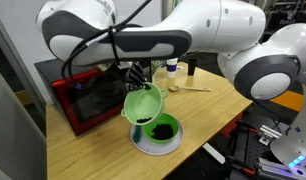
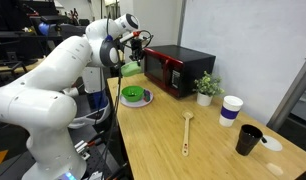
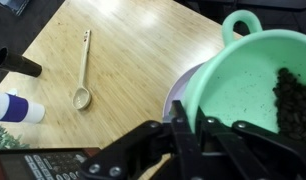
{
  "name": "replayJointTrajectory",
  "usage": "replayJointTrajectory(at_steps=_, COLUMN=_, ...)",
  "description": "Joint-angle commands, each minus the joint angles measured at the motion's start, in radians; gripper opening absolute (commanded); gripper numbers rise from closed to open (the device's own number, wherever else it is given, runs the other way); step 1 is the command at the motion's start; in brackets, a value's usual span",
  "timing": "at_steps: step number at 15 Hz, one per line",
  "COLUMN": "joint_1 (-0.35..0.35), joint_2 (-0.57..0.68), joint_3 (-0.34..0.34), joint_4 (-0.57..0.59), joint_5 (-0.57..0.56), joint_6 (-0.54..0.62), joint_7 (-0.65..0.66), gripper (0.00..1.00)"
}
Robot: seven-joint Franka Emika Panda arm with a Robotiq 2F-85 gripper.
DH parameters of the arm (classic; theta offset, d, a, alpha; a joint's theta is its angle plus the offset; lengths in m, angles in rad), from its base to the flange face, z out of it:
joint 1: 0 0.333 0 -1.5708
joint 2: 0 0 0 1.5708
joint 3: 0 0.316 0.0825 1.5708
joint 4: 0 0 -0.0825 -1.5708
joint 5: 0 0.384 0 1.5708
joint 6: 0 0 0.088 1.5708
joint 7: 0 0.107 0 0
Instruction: Pour the contents in the light-green bowl into the dark-green bowl
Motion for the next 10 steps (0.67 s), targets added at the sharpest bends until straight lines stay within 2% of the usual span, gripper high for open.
replayJointTrajectory(at_steps=1, joint_1=0.013, joint_2=-0.057, joint_3=-0.003, joint_4=-0.01, joint_5=0.003, joint_6=-0.017, joint_7=0.011, gripper=0.03)
replayJointTrajectory(at_steps=10, joint_1=0.003, joint_2=-0.142, joint_3=0.006, joint_4=-0.011, joint_5=0.013, joint_6=-0.01, joint_7=0.012, gripper=0.03)
